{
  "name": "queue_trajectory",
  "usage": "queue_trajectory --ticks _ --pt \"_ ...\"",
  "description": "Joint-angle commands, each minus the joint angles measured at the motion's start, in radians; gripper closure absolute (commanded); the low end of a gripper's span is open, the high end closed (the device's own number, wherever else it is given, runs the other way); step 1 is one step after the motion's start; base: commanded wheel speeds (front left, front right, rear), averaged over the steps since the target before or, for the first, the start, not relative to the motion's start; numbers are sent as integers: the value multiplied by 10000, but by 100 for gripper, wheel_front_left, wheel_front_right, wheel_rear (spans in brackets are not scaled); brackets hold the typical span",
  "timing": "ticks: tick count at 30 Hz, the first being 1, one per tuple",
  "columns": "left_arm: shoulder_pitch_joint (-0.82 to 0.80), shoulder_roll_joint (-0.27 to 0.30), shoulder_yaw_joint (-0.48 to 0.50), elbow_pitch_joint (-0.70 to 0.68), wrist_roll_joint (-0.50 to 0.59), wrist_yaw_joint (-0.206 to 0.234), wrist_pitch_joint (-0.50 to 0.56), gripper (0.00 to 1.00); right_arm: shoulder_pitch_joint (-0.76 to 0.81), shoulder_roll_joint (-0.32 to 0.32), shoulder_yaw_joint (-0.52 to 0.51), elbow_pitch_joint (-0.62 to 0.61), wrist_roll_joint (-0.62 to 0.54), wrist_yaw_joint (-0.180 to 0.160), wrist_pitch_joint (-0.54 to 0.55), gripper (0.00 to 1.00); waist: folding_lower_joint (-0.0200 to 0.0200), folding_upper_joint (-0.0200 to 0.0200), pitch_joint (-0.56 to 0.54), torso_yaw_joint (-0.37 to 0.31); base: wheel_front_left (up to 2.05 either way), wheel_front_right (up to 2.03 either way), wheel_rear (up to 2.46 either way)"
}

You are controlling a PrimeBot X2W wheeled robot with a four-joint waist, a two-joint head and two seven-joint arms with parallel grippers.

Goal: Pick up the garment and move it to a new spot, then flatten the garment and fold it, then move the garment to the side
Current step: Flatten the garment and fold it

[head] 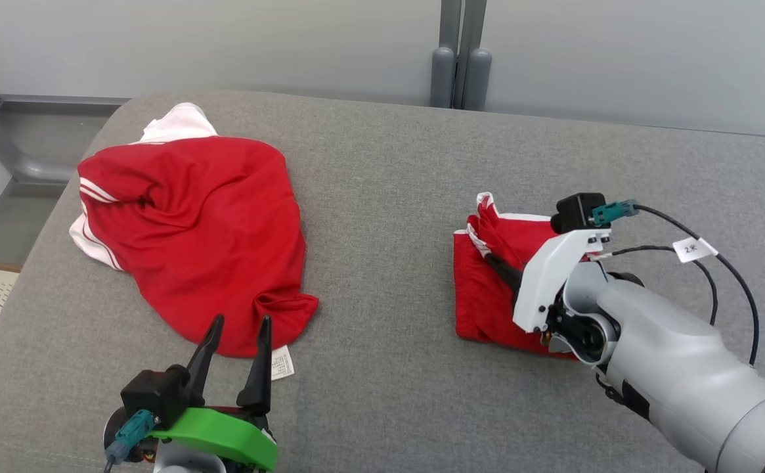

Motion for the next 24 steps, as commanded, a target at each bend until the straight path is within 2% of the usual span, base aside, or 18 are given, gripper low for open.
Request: queue_trajectory --ticks 1,2,3,8,15,21,24 --pt "26 -38 68 16 -96 -6 -34 0 182 78 62 109 -113 0 -110 70 0 0 42 -21 0 0 0" --pt "33 -36 89 20 -99 9 -36 0 181 151 94 138 -139 0 -136 55 0 0 47 -55 0 0 0" --pt "48 -32 116 23 -103 28 -38 0 182 199 102 139 -123 0 -179 0 0 0 47 -112 0 0 0" --pt "162 6 210 55 -113 61 -37 0 307 32 -38 -518 8 0 -772 0 0 0 -123 -475 0 0 0" --pt "423 129 486 -343 172 263 -39 0 576 -1299 -367 -2094 -198 0 -2009 0 0 0 -477 -1058 0 0 0" --pt "675 135 731 -1062 725 451 -39 0 742 -2287 -768 -1992 -1054 0 -3047 0 0 0 -653 -1337 0 0 0" --pt "787 99 827 -1243 906 489 -37 0 1077 -2430 -1019 -1757 -1291 0 -3194 0 0 0 -716 -1381 0 0 0"
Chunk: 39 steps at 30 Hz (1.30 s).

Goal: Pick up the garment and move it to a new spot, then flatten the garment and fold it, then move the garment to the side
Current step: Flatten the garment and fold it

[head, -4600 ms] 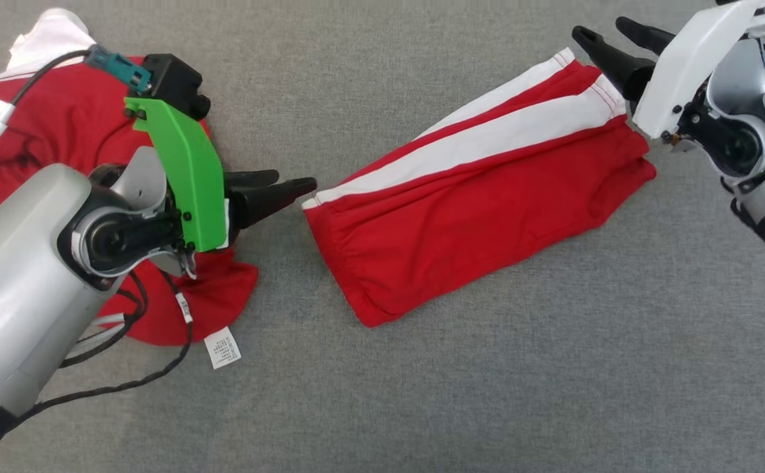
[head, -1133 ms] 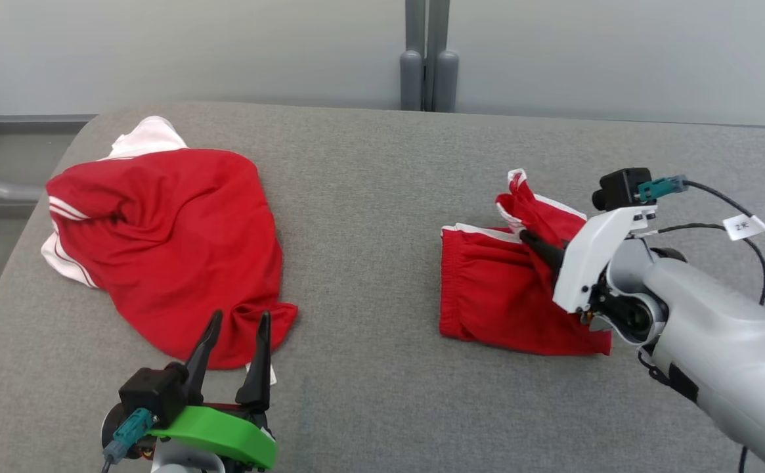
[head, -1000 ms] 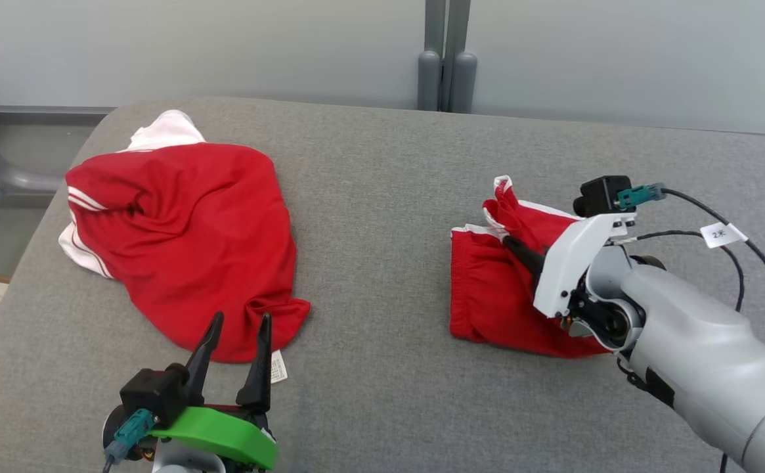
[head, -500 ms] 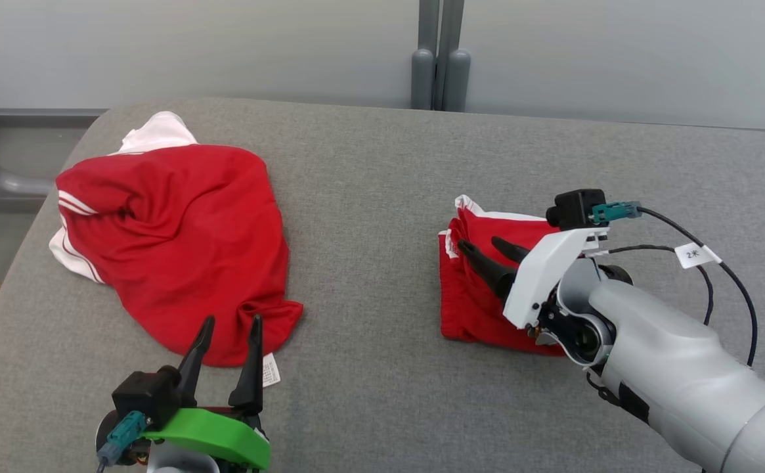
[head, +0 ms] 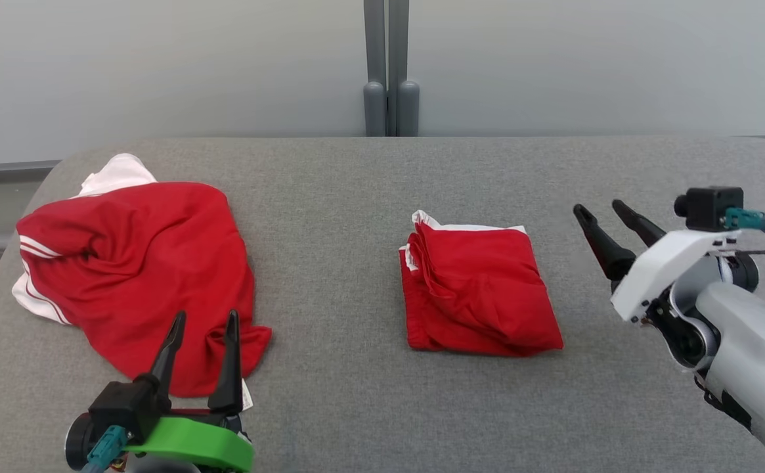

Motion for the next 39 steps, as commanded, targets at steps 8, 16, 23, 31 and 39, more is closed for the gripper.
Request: queue_trajectory --ticks 8,16,23,31,39 --pt "330 -106 189 -146 303 -95 -13 0 862 350 -397 925 -700 0 -152 0 0 0 -87 70 0 0 0" --pt "194 -143 271 -20 350 -227 -14 0 421 947 -51 1967 -1448 0 262 100 0 0 54 554 0 0 0" --pt "41 -168 284 54 386 -279 -14 0 325 1899 480 2785 -1455 -3 1590 100 0 0 221 1177 0 0 0" --pt "55 -222 417 150 366 -314 -14 0 780 2830 1335 1889 -1399 -3 1886 100 0 0 243 1326 0 0 0" --pt "106 -88 520 -11 574 -258 -14 0 697 2700 1542 639 -1299 -3 779 100 0 0 81 806 0 0 0"
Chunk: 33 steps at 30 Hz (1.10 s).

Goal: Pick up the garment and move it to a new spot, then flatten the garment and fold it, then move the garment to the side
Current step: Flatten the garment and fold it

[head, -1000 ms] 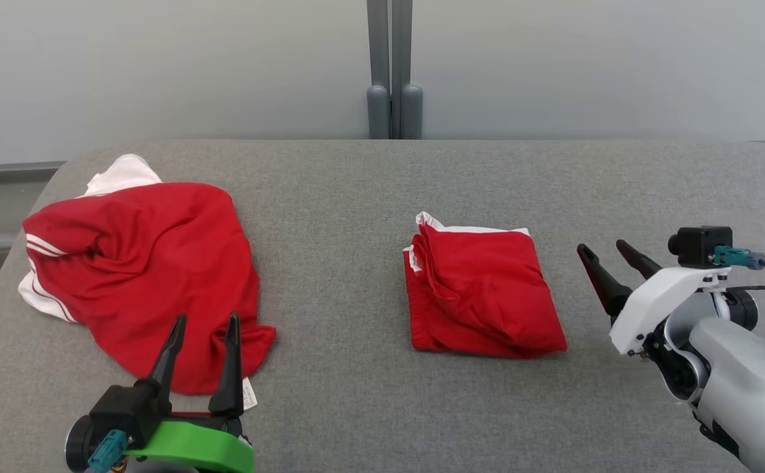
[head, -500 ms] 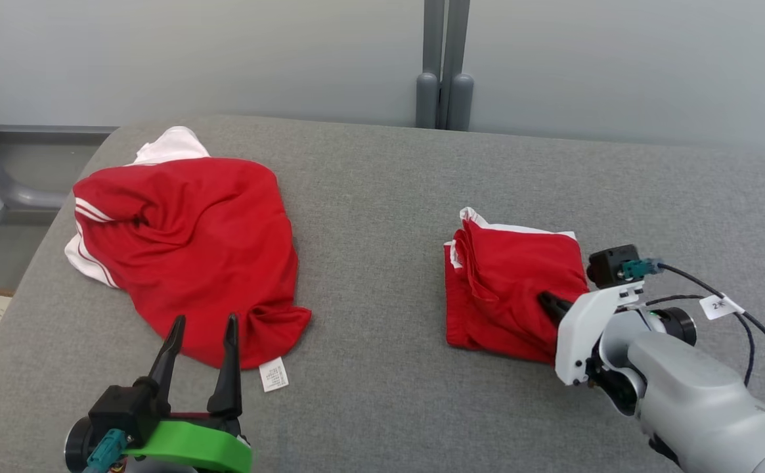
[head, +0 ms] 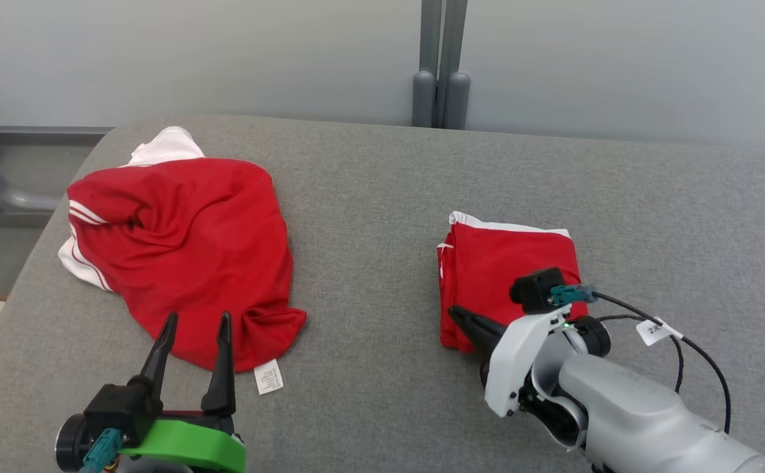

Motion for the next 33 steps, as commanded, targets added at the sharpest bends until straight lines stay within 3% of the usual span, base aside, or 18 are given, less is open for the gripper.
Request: queue_trajectory --ticks 1,8,10,12,13,14,22,33 --pt "12 90 28 -110 114 65 -3 0 -95 -209 -151 -173 -77 -6 -356 100 0 0 -152 -277 0 0 0" --pt "299 288 171 -561 339 260 -3 0 -42 -1139 -1619 -1193 -690 -6 -1035 98 0 0 -403 -1083 0 0 0" --pt "348 336 230 -635 348 316 -3 0 159 -1372 -2578 -1696 -1133 -6 -1034 81 0 0 -452 -1306 0 0 0" --pt "394 388 283 -658 323 329 -3 0 619 -1537 -3518 -2147 -1708 -6 -1035 56 0 0 -505 -1484 0 0 0" --pt "420 410 304 -660 307 341 -3 0 861 -1587 -3984 -2380 -2002 -6 -1034 22 0 0 -535 -1576 0 0 0" --pt "441 417 314 -675 302 352 4 0 1039 -1630 -4343 -2549 -2229 -6 -1035 0 0 0 -557 -1637 0 0 0" --pt "464 653 467 -736 256 418 14 0 2883 -1502 -6867 -3533 -3747 -6 -1039 0 0 0 -665 -2022 0 0 0" --pt "617 763 723 -373 628 550 -9 0 4318 -1046 -8198 -4087 -4771 -5 -1040 0 0 0 -701 -2197 0 0 0"
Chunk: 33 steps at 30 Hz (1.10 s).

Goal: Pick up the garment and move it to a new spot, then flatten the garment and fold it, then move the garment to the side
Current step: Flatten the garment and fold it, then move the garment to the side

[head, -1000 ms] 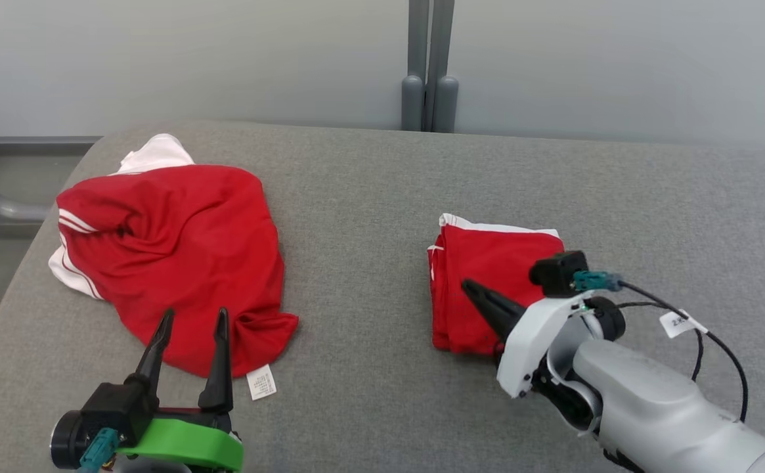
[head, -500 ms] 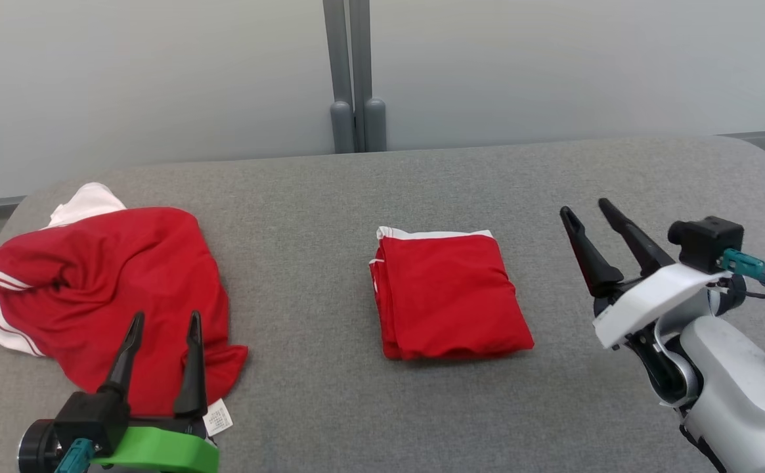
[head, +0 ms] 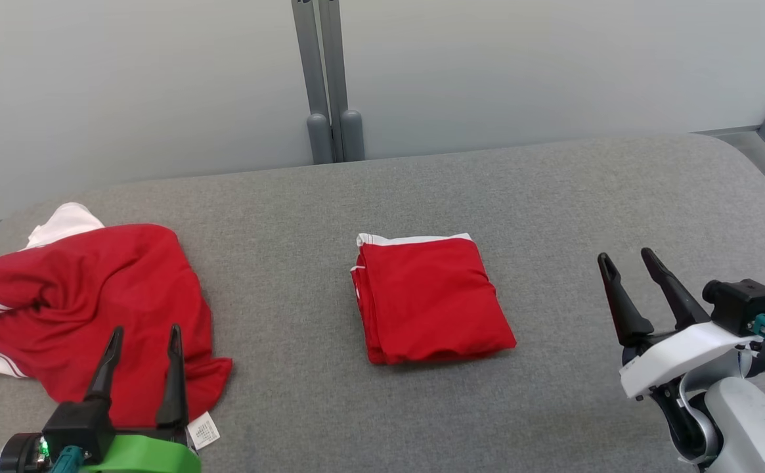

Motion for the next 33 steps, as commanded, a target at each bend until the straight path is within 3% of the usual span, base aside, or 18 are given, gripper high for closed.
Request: queue_trajectory --ticks 1,16,24,33 --pt "129 81 37 23 134 56 -25 0 133 84 -52 -77 -140 -3 -24 0 0 0 13 -2 0 0 0" --pt "-182 -215 27 173 499 -212 -29 0 -228 233 334 717 7 -3 108 0 0 0 29 453 0 0 0" --pt "-305 -373 -299 78 795 -268 -22 0 -1882 348 821 2157 229 -5 1419 0 0 0 256 1526 0 0 0" --pt "-686 -566 -594 -11 875 -443 -17 0 -3829 364 811 4973 887 -6 3490 0 0 0 1215 2838 0 0 0"
